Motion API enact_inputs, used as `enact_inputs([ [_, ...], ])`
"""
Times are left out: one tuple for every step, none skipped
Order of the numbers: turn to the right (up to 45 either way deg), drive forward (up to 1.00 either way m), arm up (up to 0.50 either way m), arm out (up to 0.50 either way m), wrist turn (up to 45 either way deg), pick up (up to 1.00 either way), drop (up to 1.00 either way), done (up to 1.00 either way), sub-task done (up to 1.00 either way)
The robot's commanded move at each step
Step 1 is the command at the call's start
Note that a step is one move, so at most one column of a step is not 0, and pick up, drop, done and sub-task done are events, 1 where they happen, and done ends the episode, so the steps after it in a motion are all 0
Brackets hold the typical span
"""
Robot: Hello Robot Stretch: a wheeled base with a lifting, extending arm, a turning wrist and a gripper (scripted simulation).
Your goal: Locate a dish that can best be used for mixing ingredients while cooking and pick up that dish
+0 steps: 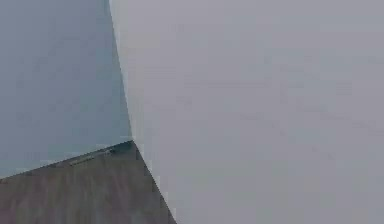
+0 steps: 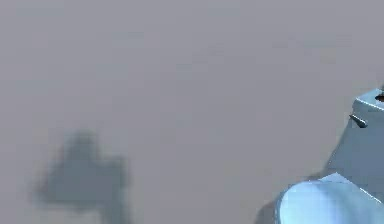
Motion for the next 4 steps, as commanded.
enact_inputs([
  [-45.0,0.0,0.0,0.0,0.0,0.0,0.0,0.0,0.0],
  [-45.0,0.0,0.0,0.0,0.0,0.0,0.0,0.0,0.0],
  [-21.0,0.0,0.0,0.0,0.0,0.0,0.0,0.0,0.0],
  [0.0,1.0,0.0,0.0,0.0,0.0,0.0,0.0,0.0],
])
